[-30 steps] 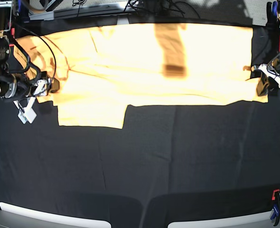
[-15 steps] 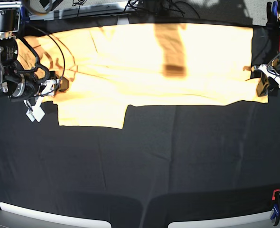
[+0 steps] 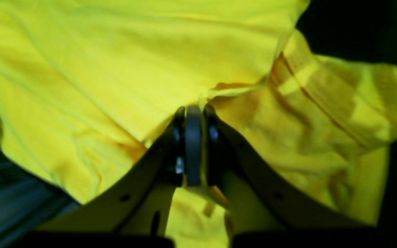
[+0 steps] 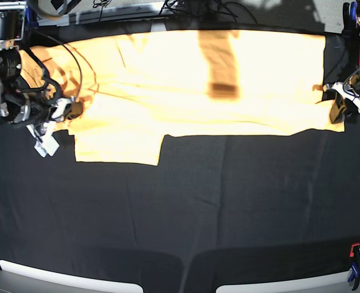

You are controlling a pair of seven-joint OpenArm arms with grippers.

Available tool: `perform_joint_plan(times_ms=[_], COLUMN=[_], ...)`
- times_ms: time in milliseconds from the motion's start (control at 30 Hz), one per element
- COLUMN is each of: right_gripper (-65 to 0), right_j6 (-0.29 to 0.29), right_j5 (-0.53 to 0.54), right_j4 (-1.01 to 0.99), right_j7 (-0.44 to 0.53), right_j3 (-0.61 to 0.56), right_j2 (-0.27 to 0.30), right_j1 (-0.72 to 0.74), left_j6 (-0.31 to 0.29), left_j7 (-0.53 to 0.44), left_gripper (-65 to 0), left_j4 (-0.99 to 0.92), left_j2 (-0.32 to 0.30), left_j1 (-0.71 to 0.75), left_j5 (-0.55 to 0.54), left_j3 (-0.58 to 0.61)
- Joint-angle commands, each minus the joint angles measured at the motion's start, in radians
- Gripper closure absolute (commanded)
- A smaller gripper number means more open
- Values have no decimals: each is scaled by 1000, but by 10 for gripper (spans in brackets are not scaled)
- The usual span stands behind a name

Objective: Layout the t-shirt on the table in an organized manner, then fold the t-shirt properly
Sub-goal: 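Release the shirt and pull the right gripper back from the sleeve end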

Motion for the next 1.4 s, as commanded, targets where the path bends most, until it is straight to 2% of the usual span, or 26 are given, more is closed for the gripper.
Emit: perform_joint_plan(times_ms=[0, 133, 300, 433, 533, 767, 800, 900, 933, 1033, 1067, 1100, 1267, 1367], right_gripper=[0, 0, 0, 0, 0, 0, -33, -228, -266, -283, -283, -283, -283, -283], right_j6=[16, 16, 42, 57, 57, 57, 57, 57, 57, 57, 57, 57, 57, 52], right_j5=[14, 14, 14, 75, 116, 111, 111, 112, 112, 113, 112, 111, 111, 98], right_j4=[31, 60, 77, 81, 81, 80, 80, 80, 80, 80, 80, 80, 68, 30], right_j7=[7, 7, 6, -80, -84, -85, -85, -78, -76, -62, -55, -44, 40, 47], right_j3=[26, 109, 275, 378, 402, 401, 401, 401, 401, 401, 401, 401, 391, 346], right_j2=[30, 41, 41, 41, 41, 33, 33, 37, 39, 38, 39, 39, 37, 38], right_j1=[9, -26, -72, -118, -161, -177, -177, -177, -175, -154, -146, -134, -61, 28], left_j6=[-3, -3, -3, -3, -3, -3, -3, -3, -3, 1, 9, 23, 66, 76], left_j7=[-23, -24, -21, 21, 79, 165, 174, 202, 201, 174, 149, 131, 28, -10], left_gripper=[0, 0, 0, 0, 0, 0, 0, 0, -30, -282, -336, -364, -369, -369], left_j4=[29, 69, 88, 88, 88, 88, 88, 88, 88, 88, 88, 88, 89, 89], left_j2=[-20, -20, -19, -19, -19, -19, -19, -20, -20, -23, -26, -31, -48, -45], left_j1=[-1, 21, 27, 27, 28, 28, 28, 27, 27, 27, 27, 27, 24, 19], left_j5=[-17, -17, -17, -17, -17, 7, 33, 102, 119, 122, 122, 123, 122, 89], left_j3=[-7, -7, -7, -7, -7, -7, -7, -7, -7, -7, -7, -7, -7, -7])
